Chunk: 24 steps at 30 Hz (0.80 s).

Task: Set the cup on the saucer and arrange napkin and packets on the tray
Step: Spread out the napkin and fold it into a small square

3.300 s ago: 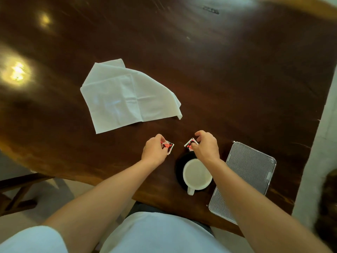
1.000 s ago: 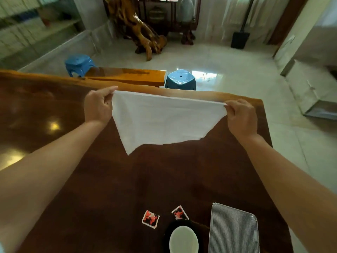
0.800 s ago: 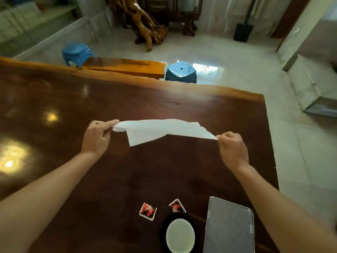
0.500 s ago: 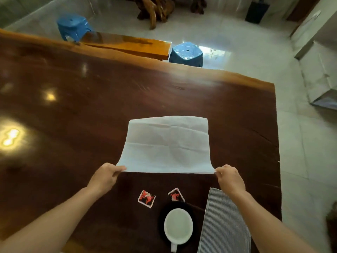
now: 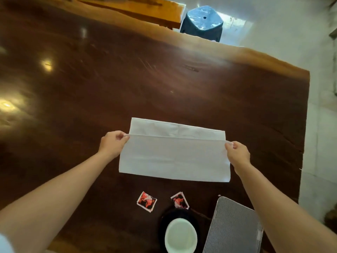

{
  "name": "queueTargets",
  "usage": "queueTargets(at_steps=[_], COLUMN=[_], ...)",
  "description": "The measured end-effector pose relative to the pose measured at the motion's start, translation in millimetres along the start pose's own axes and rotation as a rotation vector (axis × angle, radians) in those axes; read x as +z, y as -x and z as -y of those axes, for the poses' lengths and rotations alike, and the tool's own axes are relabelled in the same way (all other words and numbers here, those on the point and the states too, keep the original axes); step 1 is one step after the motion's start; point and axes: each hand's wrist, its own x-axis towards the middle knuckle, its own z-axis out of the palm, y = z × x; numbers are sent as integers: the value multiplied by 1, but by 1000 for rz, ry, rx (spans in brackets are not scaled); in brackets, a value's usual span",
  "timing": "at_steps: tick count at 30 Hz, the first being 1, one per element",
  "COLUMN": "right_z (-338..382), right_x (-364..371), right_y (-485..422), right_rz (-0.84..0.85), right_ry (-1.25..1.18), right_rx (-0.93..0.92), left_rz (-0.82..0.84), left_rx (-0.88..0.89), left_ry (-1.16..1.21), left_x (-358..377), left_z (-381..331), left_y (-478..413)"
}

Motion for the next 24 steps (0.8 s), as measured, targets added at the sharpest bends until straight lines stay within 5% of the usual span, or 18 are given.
queueTargets(at_steps=[8,18,24], right_z=[6,-7,3], right_x=[33,63,52], right_y=[-63,-87,-85], right_rz=[-37,-322,-301], right_ry=[-40,226,158], right_rx=[58,10,62], left_rz=[-76,-366,-305], left_rx=[23,80,-1], left_ry=[62,24,66], left_x=[36,82,71], left_z=[-17,-8,-20], left_y=[-75,-114,-112])
